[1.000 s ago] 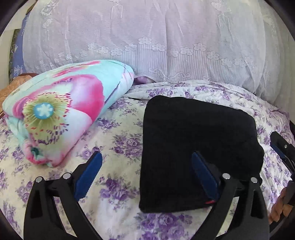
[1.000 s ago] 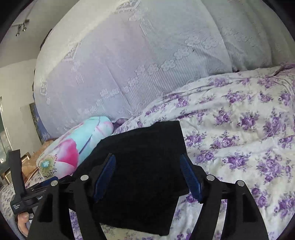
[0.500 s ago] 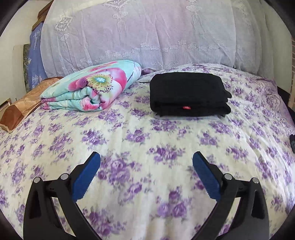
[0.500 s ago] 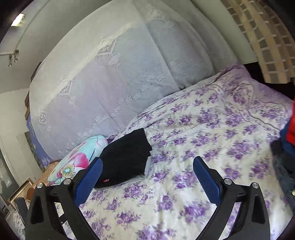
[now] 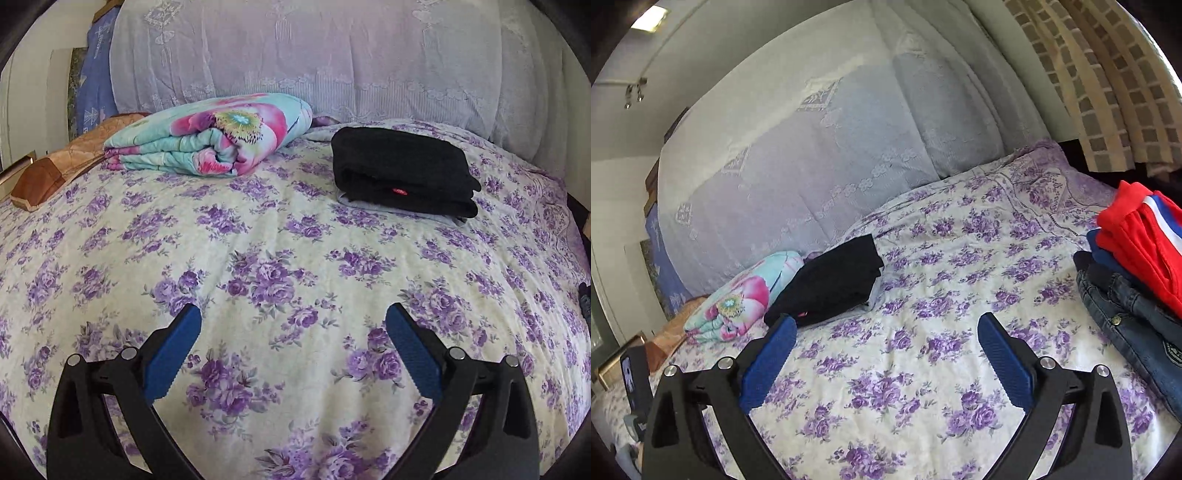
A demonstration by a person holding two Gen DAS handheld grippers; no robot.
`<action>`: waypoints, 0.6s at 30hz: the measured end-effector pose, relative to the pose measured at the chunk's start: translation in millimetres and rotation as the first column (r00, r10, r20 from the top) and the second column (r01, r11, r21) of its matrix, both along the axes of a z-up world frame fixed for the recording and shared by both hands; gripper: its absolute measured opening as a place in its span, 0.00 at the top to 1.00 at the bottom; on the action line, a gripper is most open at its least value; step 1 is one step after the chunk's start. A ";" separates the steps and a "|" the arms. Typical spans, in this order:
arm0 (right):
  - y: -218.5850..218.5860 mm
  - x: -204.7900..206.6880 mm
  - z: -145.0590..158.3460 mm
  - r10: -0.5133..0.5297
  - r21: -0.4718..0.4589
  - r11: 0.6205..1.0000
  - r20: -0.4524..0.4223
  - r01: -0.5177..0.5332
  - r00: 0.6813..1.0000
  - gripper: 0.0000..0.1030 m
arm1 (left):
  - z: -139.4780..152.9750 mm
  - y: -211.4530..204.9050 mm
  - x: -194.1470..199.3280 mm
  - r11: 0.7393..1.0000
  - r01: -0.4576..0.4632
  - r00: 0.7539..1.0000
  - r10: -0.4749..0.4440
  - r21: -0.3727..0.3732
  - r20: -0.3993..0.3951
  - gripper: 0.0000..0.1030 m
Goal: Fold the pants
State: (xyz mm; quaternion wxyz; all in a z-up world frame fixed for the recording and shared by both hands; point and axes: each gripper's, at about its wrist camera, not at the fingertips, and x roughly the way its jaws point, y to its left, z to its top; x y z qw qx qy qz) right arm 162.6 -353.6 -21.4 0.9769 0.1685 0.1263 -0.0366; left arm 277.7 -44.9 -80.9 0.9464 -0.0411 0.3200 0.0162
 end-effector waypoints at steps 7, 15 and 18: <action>8.6 21.9 -10.3 0.037 -0.037 0.998 -0.082 -0.040 0.996 0.04 | -4.2 3.7 9.1 0.999 0.017 1.000 -0.018 -0.039 -0.022 0.05; 8.3 45.8 -24.1 0.073 -0.010 0.997 -0.182 -0.076 0.981 0.04 | -9.7 -5.4 22.0 0.999 0.041 0.997 -0.041 -0.004 -0.064 0.05; 6.8 47.9 -26.7 0.073 0.004 0.997 -0.199 -0.074 0.977 0.04 | -11.0 -5.8 23.5 0.999 0.040 0.996 -0.040 -0.002 -0.073 0.05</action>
